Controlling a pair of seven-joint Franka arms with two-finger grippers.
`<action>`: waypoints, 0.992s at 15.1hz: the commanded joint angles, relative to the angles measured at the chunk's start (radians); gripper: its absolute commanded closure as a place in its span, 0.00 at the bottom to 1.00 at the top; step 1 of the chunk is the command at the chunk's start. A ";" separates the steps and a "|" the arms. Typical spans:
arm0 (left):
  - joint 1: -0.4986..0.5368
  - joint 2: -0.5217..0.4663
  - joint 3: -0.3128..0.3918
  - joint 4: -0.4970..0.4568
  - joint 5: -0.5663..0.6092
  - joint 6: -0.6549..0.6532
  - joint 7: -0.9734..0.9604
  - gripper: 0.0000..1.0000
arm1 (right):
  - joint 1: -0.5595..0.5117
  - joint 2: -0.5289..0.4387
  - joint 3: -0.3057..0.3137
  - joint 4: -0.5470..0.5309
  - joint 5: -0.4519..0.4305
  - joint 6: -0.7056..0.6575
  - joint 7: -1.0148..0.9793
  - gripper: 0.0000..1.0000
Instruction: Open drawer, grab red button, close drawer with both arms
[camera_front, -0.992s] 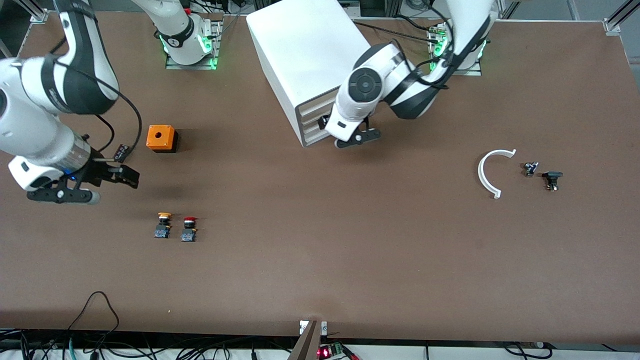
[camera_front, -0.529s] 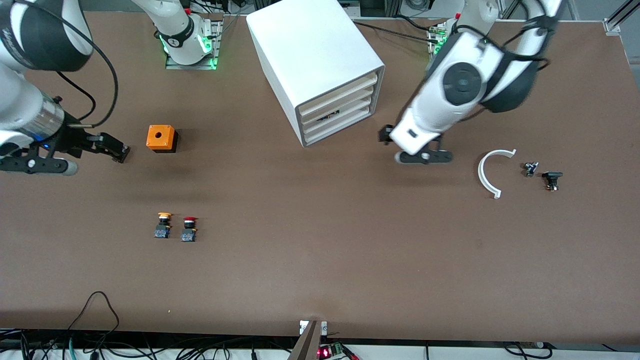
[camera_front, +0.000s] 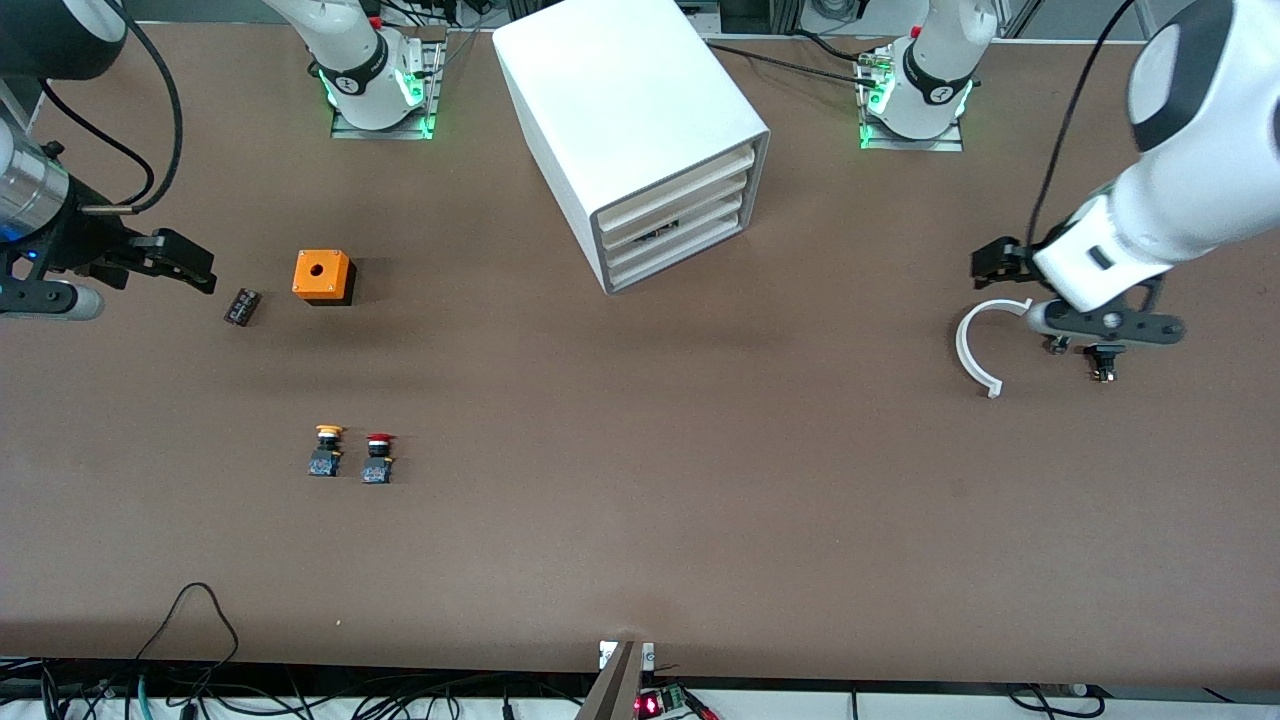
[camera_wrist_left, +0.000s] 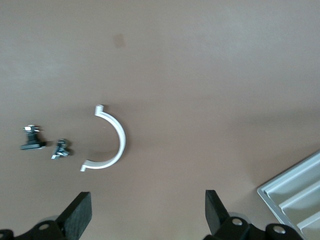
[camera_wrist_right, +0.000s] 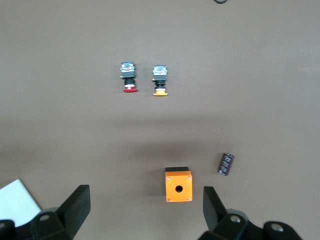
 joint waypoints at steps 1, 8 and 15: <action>0.002 -0.053 0.039 -0.018 0.025 -0.015 0.020 0.00 | -0.010 0.027 -0.003 0.058 0.036 -0.042 -0.015 0.00; 0.004 -0.156 0.074 -0.173 0.009 0.137 0.020 0.00 | -0.003 -0.009 0.003 0.039 0.007 -0.046 -0.130 0.00; 0.002 -0.171 0.067 -0.162 0.005 0.100 0.018 0.00 | -0.003 -0.118 0.001 -0.128 0.005 0.103 -0.133 0.00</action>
